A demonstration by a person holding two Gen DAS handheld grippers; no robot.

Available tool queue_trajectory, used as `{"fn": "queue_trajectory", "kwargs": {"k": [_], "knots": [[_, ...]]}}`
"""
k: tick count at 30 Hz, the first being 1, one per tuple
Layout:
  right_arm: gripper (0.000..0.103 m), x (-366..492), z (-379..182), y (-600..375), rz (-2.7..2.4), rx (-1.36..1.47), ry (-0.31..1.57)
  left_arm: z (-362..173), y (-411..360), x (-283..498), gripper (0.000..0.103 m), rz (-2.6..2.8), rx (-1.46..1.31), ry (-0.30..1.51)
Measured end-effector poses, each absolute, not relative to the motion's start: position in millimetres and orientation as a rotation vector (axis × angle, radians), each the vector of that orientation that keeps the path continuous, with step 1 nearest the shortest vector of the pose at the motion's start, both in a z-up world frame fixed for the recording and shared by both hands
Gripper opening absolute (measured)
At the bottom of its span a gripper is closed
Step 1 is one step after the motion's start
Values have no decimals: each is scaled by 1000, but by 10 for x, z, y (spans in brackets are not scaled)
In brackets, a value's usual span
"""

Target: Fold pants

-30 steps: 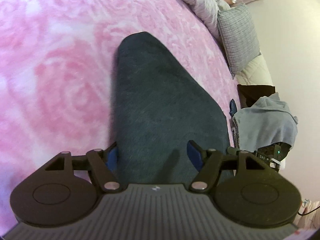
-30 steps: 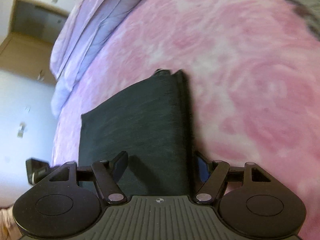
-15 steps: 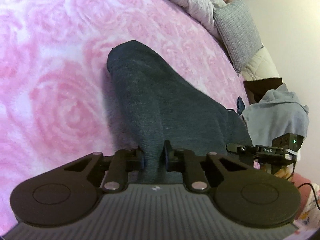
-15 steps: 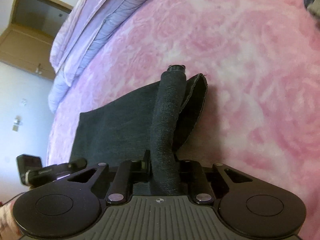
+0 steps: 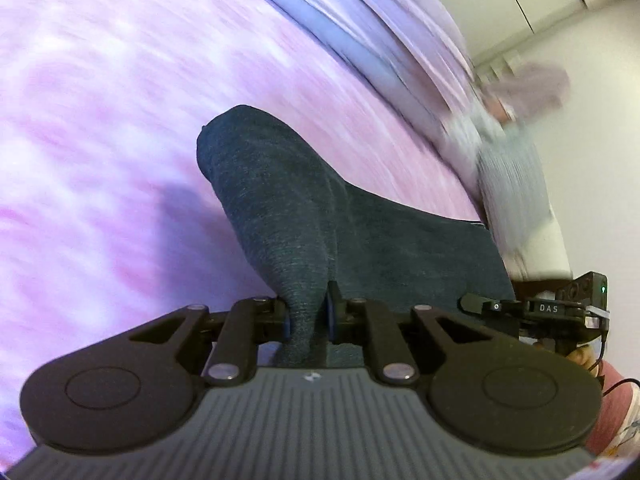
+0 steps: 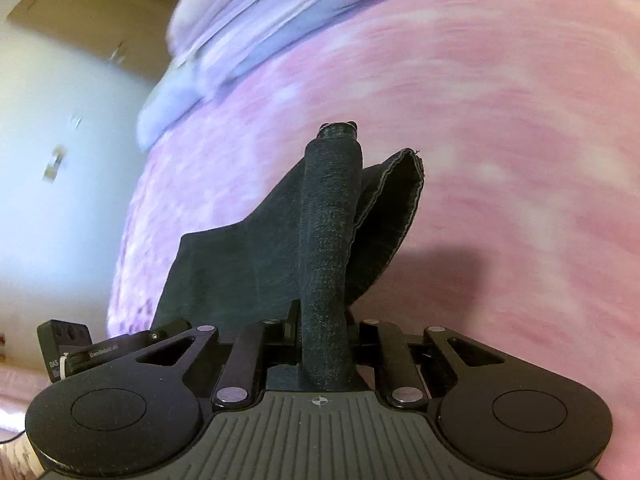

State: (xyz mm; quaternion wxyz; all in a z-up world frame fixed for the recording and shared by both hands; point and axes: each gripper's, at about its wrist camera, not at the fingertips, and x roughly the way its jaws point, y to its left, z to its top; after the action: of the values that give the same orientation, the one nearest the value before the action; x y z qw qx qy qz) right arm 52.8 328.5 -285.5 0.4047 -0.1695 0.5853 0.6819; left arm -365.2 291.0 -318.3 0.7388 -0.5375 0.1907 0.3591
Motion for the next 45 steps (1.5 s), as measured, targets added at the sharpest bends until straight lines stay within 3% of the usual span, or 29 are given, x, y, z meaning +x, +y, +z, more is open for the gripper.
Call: {"fn": "queue_trajectory", "kwargs": {"k": [6,14,22,29,36,37,39,40,41,45], "knots": [[13,-1194,-2925,4373,1896,-524,1446,-3104,3630,-5182,11,948,-1176,299],[13,-3794,-3156,5942,2028,-546,1446,-2981,5211,-7364,11,1092,-1130,231],[13,-5825,-3268,7386,2166,-599,1394,-2933,6510,-8845,11,1224,-1110,152],[13,-6824,-3591,8192,2214,-678,1387,-3133,7084,-9557,11,1295,-1140,121],[13,-7072,-4007,8609,2180,-716,1410,-3369,7078,-9828,12,1304,-1136,125],[15,-7102,-4051,8643,2170,-735,1400,-3411,7046,-9856,12,1308,-1129,132],[30,-7118,-4153,8657,2149,-782,1354,-3520,7095,-9815,17,1330,-1118,155],[48,-7130,-4200,8664,2116,-805,1317,-3576,7075,-9832,22,1348,-1124,162],[57,-7136,-4228,8675,2069,-820,1280,-3615,7052,-9860,25,1366,-1133,167],[57,-7005,-4064,8646,1978,-796,1028,-3481,6930,-10032,28,1443,-1145,156]]}}
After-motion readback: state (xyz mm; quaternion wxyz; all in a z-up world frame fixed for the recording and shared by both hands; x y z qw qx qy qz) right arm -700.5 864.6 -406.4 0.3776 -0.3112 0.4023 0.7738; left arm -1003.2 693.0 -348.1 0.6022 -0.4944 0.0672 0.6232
